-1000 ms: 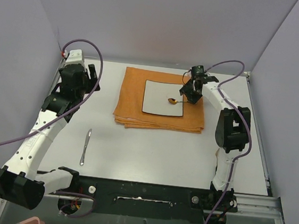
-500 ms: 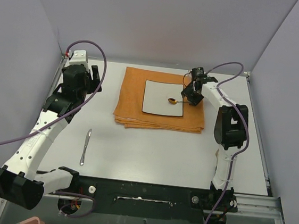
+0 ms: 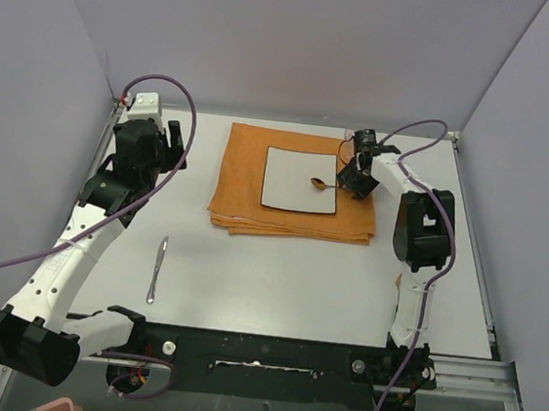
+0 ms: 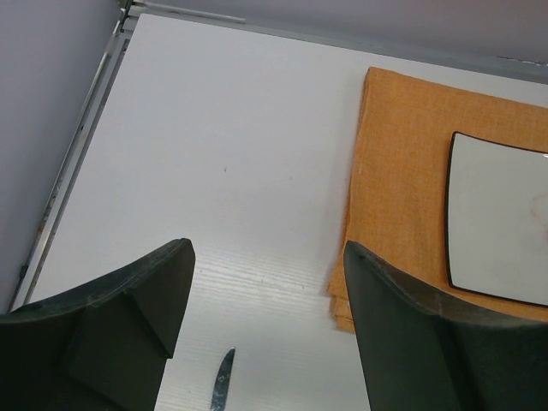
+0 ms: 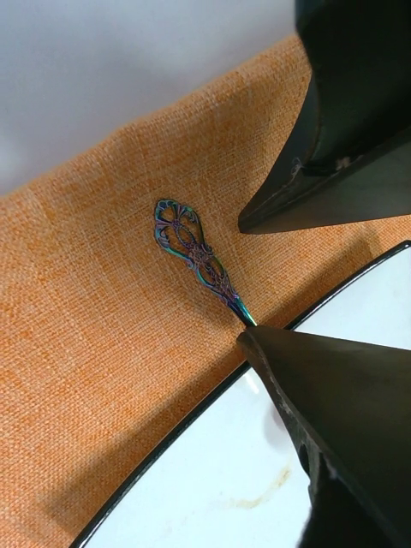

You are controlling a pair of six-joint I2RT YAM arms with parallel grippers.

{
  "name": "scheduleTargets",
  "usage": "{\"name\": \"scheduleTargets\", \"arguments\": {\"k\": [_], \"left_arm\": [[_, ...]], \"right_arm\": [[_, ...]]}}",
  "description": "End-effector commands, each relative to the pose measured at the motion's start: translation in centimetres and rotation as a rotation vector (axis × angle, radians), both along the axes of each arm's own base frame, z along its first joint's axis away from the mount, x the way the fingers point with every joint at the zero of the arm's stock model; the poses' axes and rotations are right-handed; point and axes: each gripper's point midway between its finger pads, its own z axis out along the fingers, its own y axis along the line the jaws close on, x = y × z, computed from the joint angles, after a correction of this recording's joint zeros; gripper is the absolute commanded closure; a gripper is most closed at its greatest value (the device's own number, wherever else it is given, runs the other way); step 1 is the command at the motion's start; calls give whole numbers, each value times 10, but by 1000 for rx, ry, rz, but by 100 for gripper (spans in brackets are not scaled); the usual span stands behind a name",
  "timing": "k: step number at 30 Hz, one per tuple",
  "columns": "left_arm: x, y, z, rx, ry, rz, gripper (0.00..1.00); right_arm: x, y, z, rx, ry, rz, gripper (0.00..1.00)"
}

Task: Set the dinner table for one person
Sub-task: Pick up the spoon from the center of the board.

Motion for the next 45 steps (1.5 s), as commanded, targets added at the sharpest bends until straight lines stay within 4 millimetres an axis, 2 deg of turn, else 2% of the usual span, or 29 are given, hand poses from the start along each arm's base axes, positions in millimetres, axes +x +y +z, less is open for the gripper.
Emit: {"name": "scheduleTargets", "arguments": {"k": [1,9,14,21,22,23,24,25,31,35,40,45], "left_arm": [[-2,3,29,-10,-101,12,30],[-3,4,28,-11,-101,14,30],[-4,4,29,-12,-102,15,30],[-5,4,27,-15,-99,14,31],[-6,5,27,-14,-98,15,31],[-6,4,26,-14,-98,15,31],[-6,5,27,-14,-100,16,31],[-6,4,27,-14,-100,15,31],[-5,6,28,-11,-105,19,31],[-6,5,26,-11,-101,18,31],[-7,6,24,-3,-96,14,31],[-7,2,24,-6,-94,2,31]], "right_arm": [[-6,-12,-18,-53,41,-12,52],[-11,-14,-29,-61,69,-14,55],[-2,-12,-26,-56,46,-15,54],[5,0,-29,-8,34,-26,51],[6,2,-29,-3,31,-24,53],[6,5,-30,6,29,-17,70],[7,8,-30,12,32,-13,93],[6,8,-30,15,39,-17,100],[-1,6,-28,12,47,-22,100],[-4,-2,-12,18,18,-29,100],[2,-13,38,38,-97,-16,100],[3,-29,82,211,-245,-152,100]]}}
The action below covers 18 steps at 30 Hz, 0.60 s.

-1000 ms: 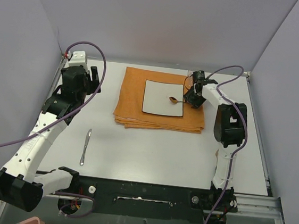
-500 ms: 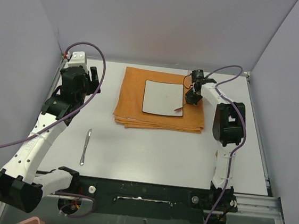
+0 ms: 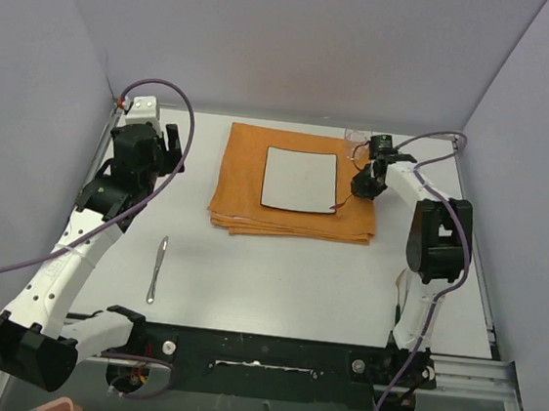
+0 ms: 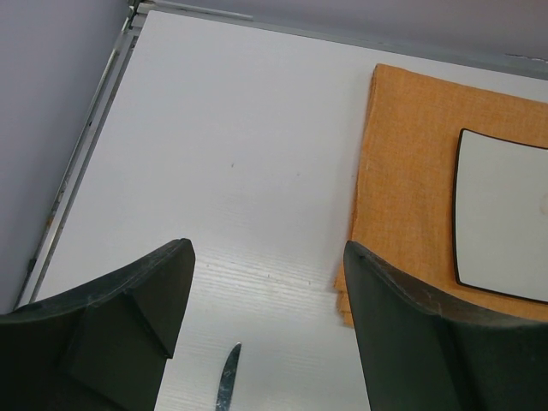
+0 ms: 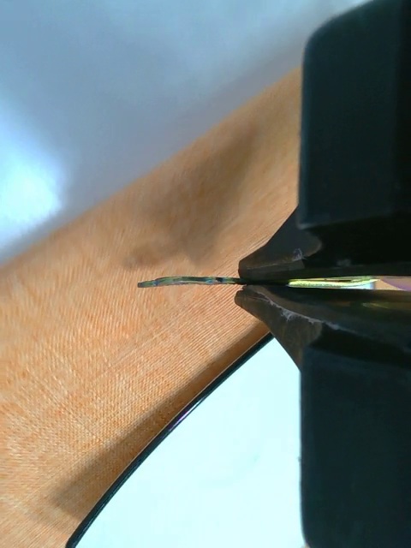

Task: Set the dinner table for one person
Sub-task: Pick up the spoon from the center of the board, then place the spoon on the napkin.

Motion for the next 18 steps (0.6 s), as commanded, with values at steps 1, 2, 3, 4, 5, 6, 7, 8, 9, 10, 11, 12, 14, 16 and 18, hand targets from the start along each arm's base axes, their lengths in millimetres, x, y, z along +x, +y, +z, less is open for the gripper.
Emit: {"name": "scheduleTargets", "arguments": {"k": [1,2,3,4,5,6,7,8,9,10,11,12,14,16,18], "left_arm": [[1,-4,27,-17,-91,-14,31],[1,-5,27,-18,-91,-16,31],[2,-6,27,-21,-92,-19,31],[2,-7,27,-21,-92,-22,31],[2,-8,28,-19,-92,-25,31],[2,-8,28,-18,-93,-24,31],[2,-8,29,-19,-93,-27,31],[2,-9,30,-19,-95,-29,31],[2,-10,30,-20,-95,-30,31],[2,-10,31,-20,-96,-32,31],[2,-11,31,-20,-96,-33,31],[2,-11,31,-20,-95,-35,31],[3,-12,31,-21,-95,-38,31],[4,-14,31,-21,-94,-43,31],[3,-13,30,-21,-91,-42,31]], "right_arm": [[12,-24,80,149,-243,-155,100],[10,-30,88,150,-274,-191,100],[7,-36,93,137,-284,-226,100],[3,-42,97,128,-274,-276,100],[-3,-47,97,123,-246,-320,100],[-8,-51,97,129,-221,-368,100],[-14,-53,94,139,-188,-413,100],[-18,-53,91,154,-164,-454,100],[-22,-52,88,173,-144,-496,100],[-25,-49,85,198,-129,-528,100],[-26,-45,84,227,-122,-562,100],[-27,-40,82,250,-113,-582,100],[-28,-27,79,296,-104,-591,100],[-30,-14,78,337,-93,-595,100],[-35,-3,75,374,-81,-633,100]]}}
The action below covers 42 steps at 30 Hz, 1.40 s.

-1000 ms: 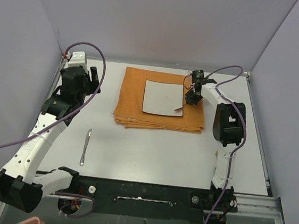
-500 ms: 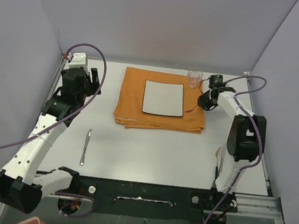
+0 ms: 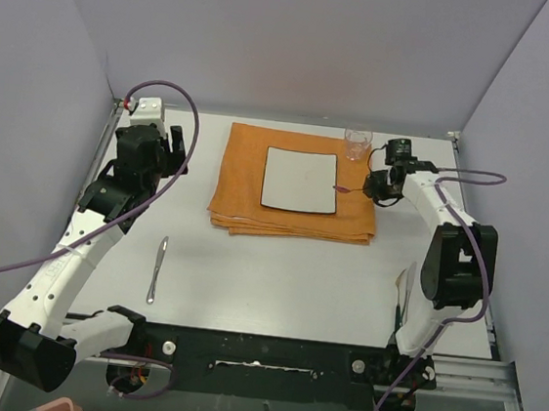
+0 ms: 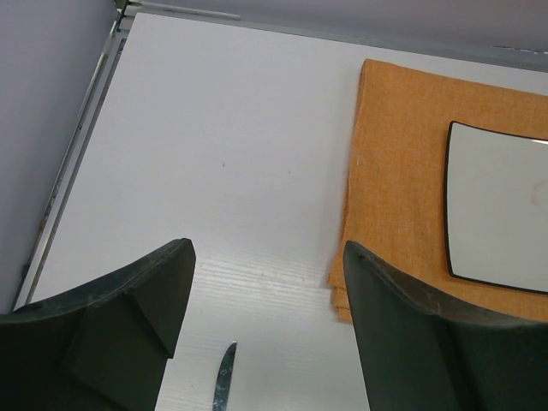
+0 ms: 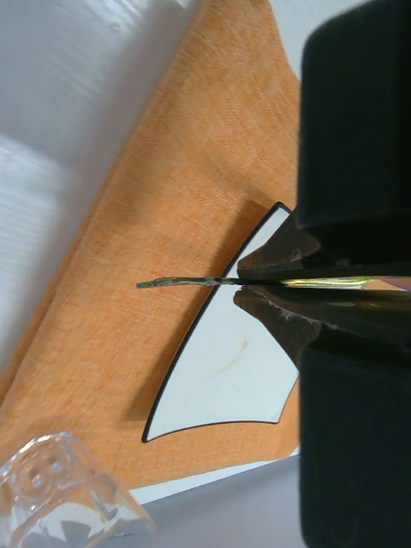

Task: Set the dinner table for one person
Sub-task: Place the spoon on the napkin.

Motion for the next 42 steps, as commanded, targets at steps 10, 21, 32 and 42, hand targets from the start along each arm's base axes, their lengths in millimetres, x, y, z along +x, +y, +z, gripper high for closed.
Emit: {"name": "scheduleTargets", "arguments": {"k": [10,21,32,42], "left_arm": [[2,-6,27,-34,-87,-15,31],[3,-8,40,-31,-111,-22,31],[1,-7,45,-22,-120,-17,31],[-1,-6,45,-23,-124,-16,31]], "right_arm": [[3,61,-6,135,-35,-212,100],[28,4,-43,-231,114,-79,100],[19,-18,-84,-421,270,72,100],[40,7,-85,-496,256,305,100]]}}
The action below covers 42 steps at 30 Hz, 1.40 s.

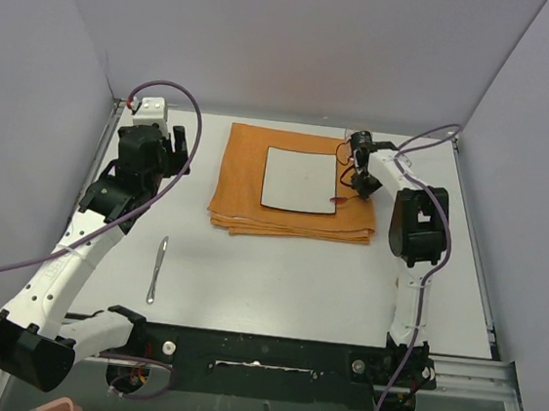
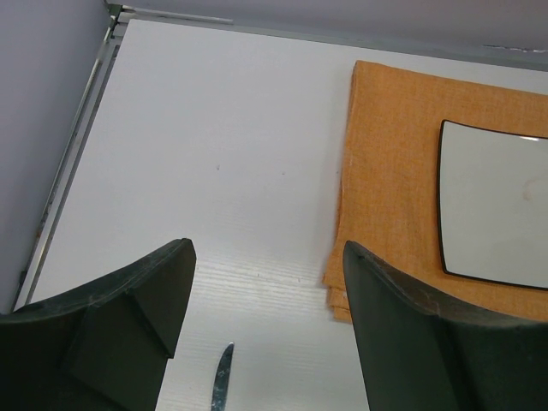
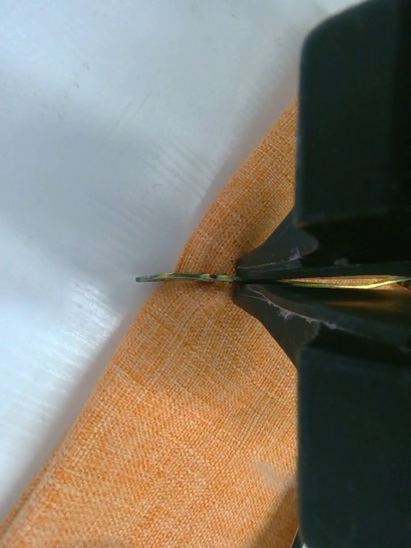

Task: Set the dinner table for one person
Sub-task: Place the spoon on the napkin.

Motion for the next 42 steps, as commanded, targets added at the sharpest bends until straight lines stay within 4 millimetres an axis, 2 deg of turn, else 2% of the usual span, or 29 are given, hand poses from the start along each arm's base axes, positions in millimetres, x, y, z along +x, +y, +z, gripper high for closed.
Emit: {"name": "scheduleTargets", "arguments": {"k": [1,4,8,10,13,16,19,23,29,32,36,39,42], "left_arm": [[-1,1,42,-30,-118,5,31],[-2,1,44,-32,-124,4,31],[-2,0,47,-34,-133,1,31],[-1,-1,48,-35,-135,-3,31],[-2,-2,49,-35,-138,-6,31],[-3,-1,50,-35,-139,-5,31],[-4,-1,49,-41,-141,-6,31],[-6,-2,50,-49,-143,-10,31],[-7,-4,51,-64,-145,-18,31],[-8,-6,50,-74,-143,-23,31],[-8,-8,51,-83,-146,-32,31],[-8,-9,51,-86,-146,-34,31],[-9,-9,51,-90,-152,-34,31]], "right_arm": [[6,15,-2,-19,16,112,100],[15,19,1,-6,13,141,100],[21,27,-5,10,45,193,100],[24,32,-7,26,50,215,94],[27,36,-3,16,35,257,79],[28,33,8,-15,11,286,65],[28,31,17,-30,-17,319,57],[28,27,39,-68,-61,379,54],[41,21,88,-94,-199,509,49],[43,29,113,-59,-271,539,48],[48,38,132,-63,-314,614,47],[54,56,154,-84,-396,846,47],[41,72,160,-111,-437,1108,46]]}}
